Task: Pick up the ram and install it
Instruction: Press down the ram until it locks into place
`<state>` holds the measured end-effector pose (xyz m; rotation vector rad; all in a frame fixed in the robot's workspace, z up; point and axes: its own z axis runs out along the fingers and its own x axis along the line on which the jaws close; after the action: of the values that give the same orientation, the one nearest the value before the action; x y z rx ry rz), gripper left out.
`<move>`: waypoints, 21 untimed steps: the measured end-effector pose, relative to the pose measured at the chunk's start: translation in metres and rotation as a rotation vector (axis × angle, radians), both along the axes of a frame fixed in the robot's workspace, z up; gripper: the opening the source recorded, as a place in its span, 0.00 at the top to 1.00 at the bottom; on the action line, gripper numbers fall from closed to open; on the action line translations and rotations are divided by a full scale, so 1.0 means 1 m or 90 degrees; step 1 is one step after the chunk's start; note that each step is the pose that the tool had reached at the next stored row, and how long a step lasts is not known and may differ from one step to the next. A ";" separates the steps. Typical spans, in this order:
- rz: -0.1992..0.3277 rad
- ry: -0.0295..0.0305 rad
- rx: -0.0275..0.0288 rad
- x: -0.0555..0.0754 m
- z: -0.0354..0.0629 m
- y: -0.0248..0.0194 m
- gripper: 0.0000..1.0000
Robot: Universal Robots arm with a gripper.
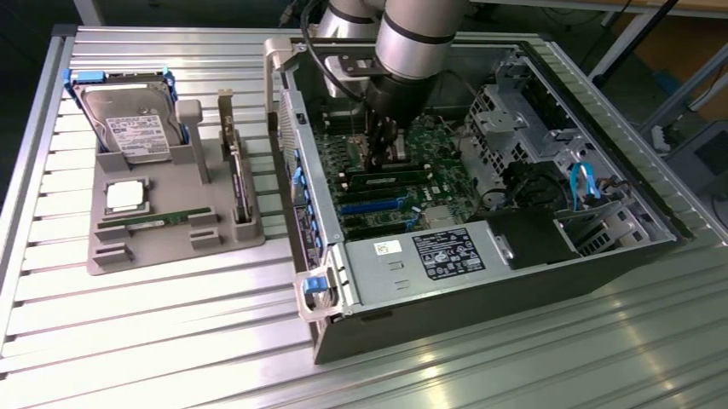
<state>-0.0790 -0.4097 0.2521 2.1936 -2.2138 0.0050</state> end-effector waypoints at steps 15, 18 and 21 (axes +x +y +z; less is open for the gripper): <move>0.000 -0.0006 0.0000 -0.002 -0.0020 -0.0001 0.90; 0.000 -0.0006 0.0000 -0.002 -0.0047 -0.0001 0.90; 0.000 -0.0006 0.0000 -0.002 -0.0087 -0.0001 0.90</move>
<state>-0.0812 -0.4098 0.2434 2.1941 -2.2142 0.0062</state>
